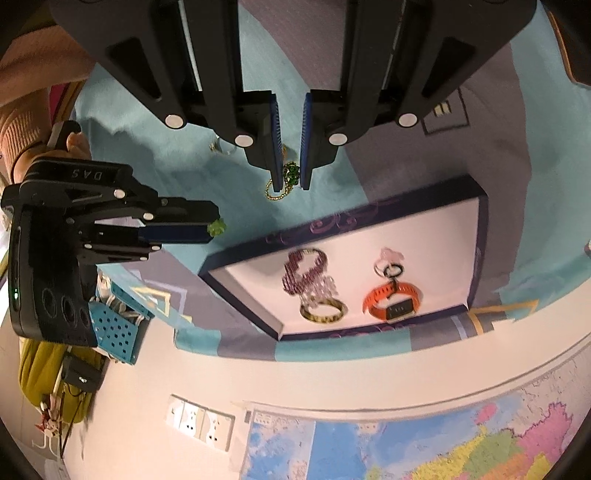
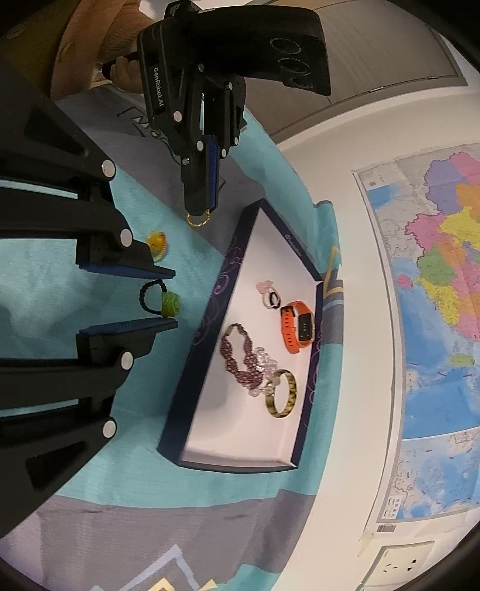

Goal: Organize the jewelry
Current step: 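Carry the green-stone ring with the left tool into the box while the right tool carries the keychain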

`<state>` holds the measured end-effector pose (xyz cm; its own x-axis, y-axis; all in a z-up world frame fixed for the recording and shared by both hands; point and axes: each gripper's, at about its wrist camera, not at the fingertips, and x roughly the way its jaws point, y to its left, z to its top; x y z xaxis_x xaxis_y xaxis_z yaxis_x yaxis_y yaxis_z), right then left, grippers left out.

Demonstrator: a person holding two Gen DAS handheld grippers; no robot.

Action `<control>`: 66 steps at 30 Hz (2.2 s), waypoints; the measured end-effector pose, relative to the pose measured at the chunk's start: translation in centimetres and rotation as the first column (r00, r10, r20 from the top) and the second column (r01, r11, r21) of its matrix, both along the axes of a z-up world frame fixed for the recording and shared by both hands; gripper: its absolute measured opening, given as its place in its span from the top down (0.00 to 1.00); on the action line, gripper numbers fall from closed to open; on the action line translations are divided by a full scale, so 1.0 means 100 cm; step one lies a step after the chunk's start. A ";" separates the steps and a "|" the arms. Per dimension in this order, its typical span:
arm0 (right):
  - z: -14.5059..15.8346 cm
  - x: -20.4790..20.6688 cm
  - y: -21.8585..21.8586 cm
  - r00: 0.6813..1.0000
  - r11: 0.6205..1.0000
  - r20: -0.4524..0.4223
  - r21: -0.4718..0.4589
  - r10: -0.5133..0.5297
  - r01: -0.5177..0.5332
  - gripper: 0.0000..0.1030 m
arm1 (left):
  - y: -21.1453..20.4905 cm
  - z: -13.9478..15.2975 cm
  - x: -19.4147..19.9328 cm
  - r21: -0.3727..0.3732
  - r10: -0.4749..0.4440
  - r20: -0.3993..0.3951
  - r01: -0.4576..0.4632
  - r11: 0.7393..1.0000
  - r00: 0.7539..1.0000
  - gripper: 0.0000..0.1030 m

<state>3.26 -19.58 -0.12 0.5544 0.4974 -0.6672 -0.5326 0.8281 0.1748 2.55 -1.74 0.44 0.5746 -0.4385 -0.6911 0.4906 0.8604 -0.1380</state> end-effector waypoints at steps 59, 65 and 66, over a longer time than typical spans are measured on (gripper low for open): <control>-0.001 0.080 0.014 0.999 0.999 -0.011 0.007 -0.041 0.041 0.81 | 0.005 0.002 0.085 0.034 0.084 0.012 -0.084 0.996 0.996 0.91; -0.004 0.083 0.014 0.999 0.999 -0.018 0.005 -0.044 0.044 0.81 | 0.003 0.001 0.088 0.036 0.082 0.007 -0.082 0.996 0.997 0.91; -0.004 0.084 0.014 0.999 0.999 -0.019 0.005 -0.045 0.045 0.81 | 0.002 0.001 0.088 0.038 0.082 0.007 -0.082 0.996 0.997 0.91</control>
